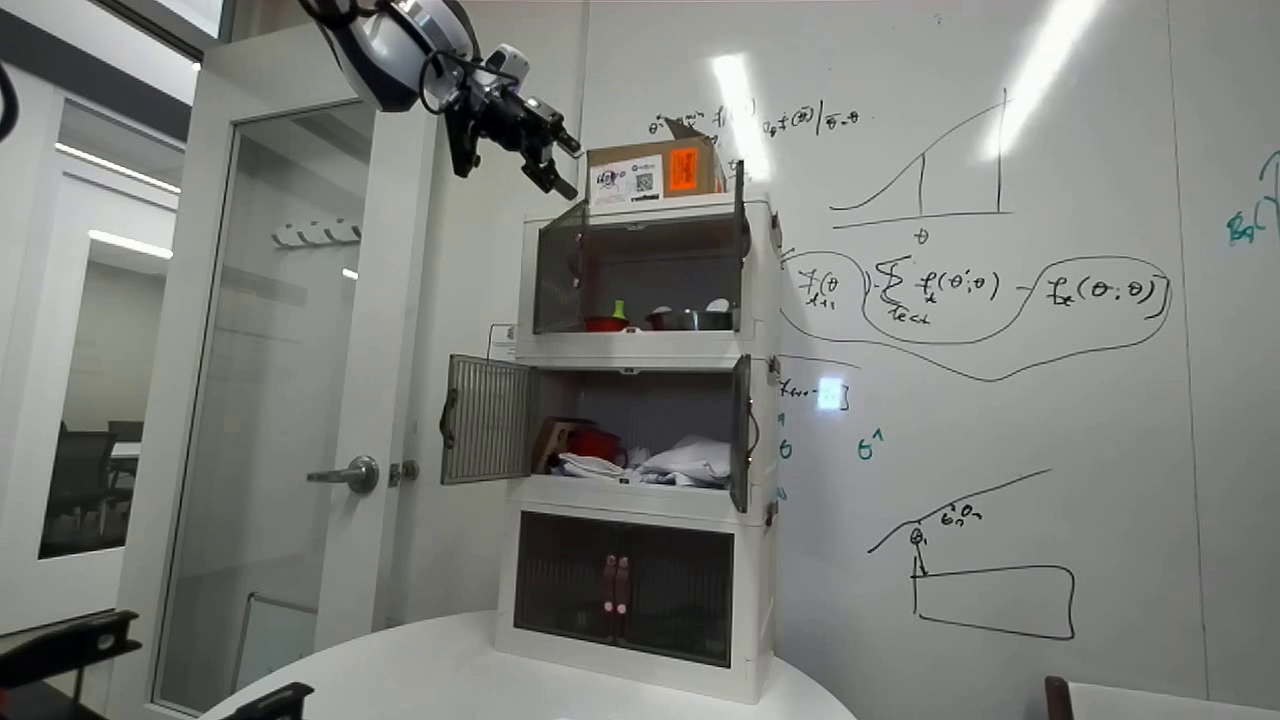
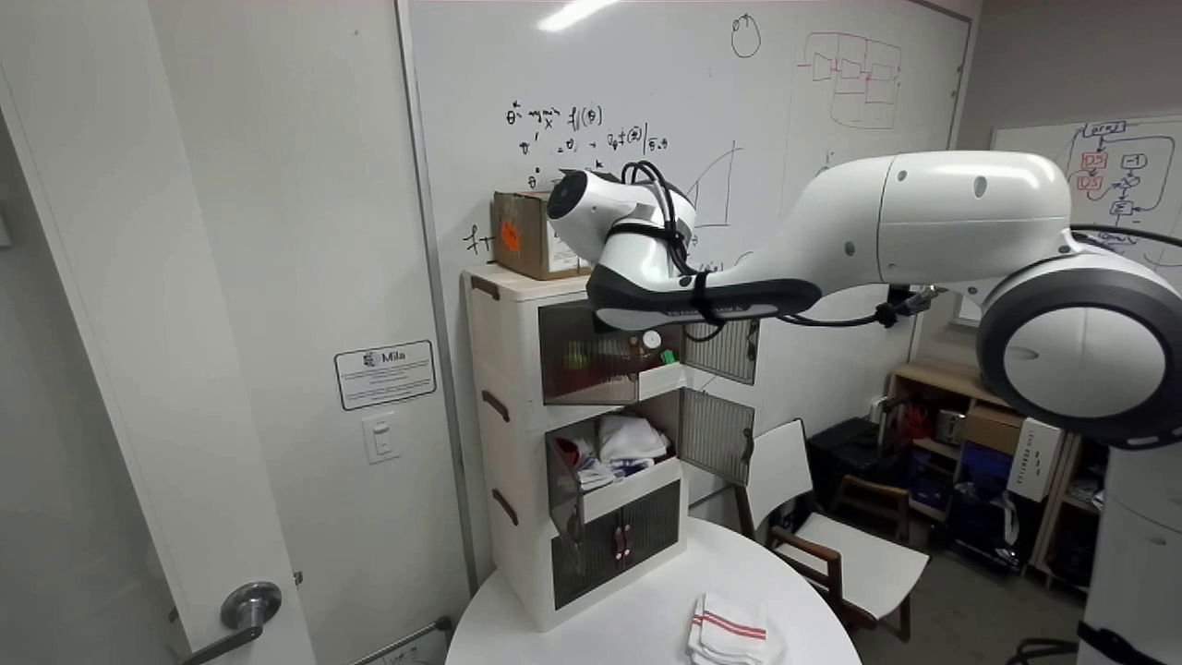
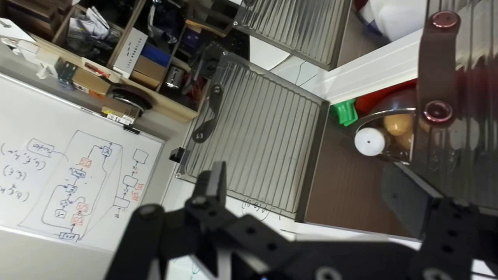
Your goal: Close the left door of the top cupboard
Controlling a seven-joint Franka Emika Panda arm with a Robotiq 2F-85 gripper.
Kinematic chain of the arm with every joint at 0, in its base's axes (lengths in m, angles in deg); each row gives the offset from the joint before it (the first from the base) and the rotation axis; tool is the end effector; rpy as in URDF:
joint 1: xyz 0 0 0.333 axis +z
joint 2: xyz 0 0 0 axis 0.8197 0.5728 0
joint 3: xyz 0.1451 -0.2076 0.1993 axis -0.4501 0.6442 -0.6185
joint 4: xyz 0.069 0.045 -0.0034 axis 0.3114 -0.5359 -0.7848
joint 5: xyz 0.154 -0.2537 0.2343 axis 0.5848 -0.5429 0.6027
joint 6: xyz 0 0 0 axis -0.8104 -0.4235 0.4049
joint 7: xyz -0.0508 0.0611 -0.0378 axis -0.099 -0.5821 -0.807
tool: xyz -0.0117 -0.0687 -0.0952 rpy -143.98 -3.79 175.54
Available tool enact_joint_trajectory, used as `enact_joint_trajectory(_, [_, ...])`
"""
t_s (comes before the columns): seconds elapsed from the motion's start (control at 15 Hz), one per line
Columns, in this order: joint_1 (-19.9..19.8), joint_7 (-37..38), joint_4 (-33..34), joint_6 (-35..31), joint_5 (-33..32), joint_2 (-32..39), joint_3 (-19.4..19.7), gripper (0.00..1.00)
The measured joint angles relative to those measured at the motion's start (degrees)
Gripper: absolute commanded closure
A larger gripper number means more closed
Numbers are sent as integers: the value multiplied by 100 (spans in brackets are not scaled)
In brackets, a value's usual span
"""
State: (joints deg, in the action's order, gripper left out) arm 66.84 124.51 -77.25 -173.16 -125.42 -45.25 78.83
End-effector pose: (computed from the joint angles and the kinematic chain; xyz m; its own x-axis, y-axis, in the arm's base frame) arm 0.5850 0.1127 0.6358 0.5205 -0.3648 0.7720 -0.7797 -0.5717 0.2555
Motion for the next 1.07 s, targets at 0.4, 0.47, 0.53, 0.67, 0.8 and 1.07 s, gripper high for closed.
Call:
enact_joint_trajectory(0.4, [-93, -342, -224, -570, 967, -14, 4, 0])
enact_joint_trajectory(0.47, [-85, -472, -347, -744, 1181, -100, -31, 0])
enact_joint_trajectory(0.53, [-72, -607, -496, -911, 1393, -218, -74, 0])
enact_joint_trajectory(0.67, [-47, -963, -821, -1225, 1839, -501, -151, 0])
enact_joint_trajectory(0.8, [-47, -1476, -1096, -1449, 2312, -727, -170, 0])
enact_joint_trajectory(1.07, [-155, -2773, -1357, -1510, 3103, -795, -117, 0])
